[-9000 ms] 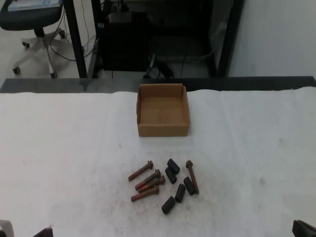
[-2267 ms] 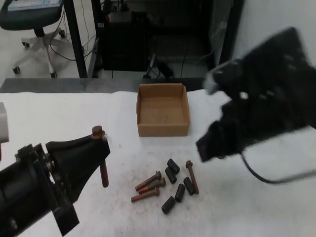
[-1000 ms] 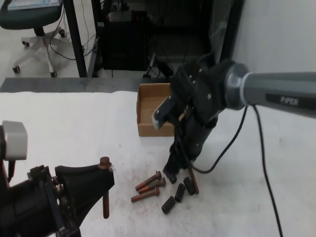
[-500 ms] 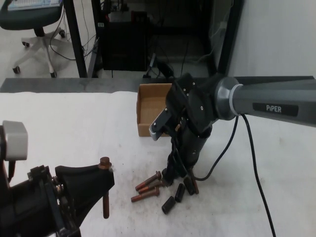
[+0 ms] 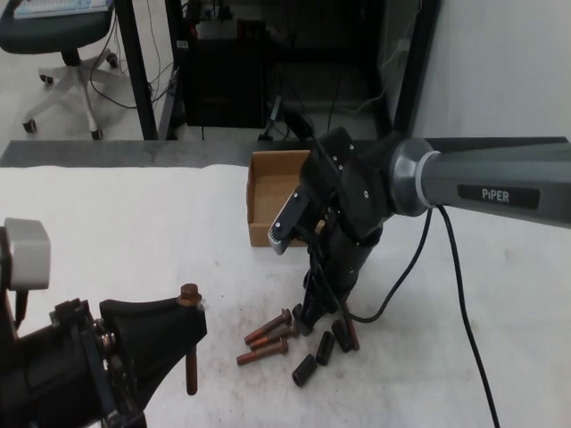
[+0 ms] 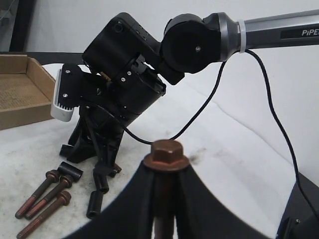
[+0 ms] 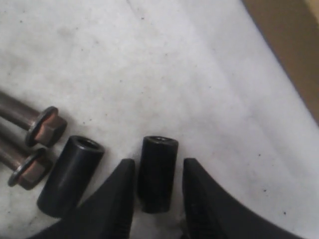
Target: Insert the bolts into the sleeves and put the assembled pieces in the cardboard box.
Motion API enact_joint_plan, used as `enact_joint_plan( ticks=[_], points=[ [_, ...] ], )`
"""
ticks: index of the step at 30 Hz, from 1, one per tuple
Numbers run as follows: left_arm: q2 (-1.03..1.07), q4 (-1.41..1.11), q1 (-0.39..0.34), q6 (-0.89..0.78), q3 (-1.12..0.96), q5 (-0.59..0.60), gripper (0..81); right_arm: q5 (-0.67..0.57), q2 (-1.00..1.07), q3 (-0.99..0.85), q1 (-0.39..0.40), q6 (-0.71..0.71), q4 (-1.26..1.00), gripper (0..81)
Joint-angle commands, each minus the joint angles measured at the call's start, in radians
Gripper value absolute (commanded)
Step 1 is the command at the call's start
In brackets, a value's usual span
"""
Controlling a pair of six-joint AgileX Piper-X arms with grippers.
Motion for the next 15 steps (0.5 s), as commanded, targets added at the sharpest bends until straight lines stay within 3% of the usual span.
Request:
enact_joint_plan(
  ticks=[1, 7, 12, 13, 15],
  points=[
    [-0.009, -0.005, 0.003, 0.007, -0.009, 0.005, 0.2, 0.001, 0.008, -0.005, -0.007, -0.032, 0.002, 30.8],
    [-0.009, -0.005, 0.003, 0.007, -0.009, 0.005, 0.2, 0.001, 0.025, -0.005, -0.007, -0.032, 0.002, 24.1],
    [-0.009, -0.005, 0.003, 0.007, -0.009, 0.005, 0.2, 0.001, 0.033, -0.005, -0.007, -0.032, 0.002, 23.3],
    [-0.009, -0.005, 0.003, 0.007, -0.009, 0.005, 0.2, 0.001, 0.038, -0.005, -0.007, -0.032, 0.002, 20.5],
    [-0.009, -0.005, 0.003, 0.007, -0.009, 0.005, 0.2, 0.013, 0.042, -0.005, -0.007, -0.032, 0.002, 6.5]
  ],
)
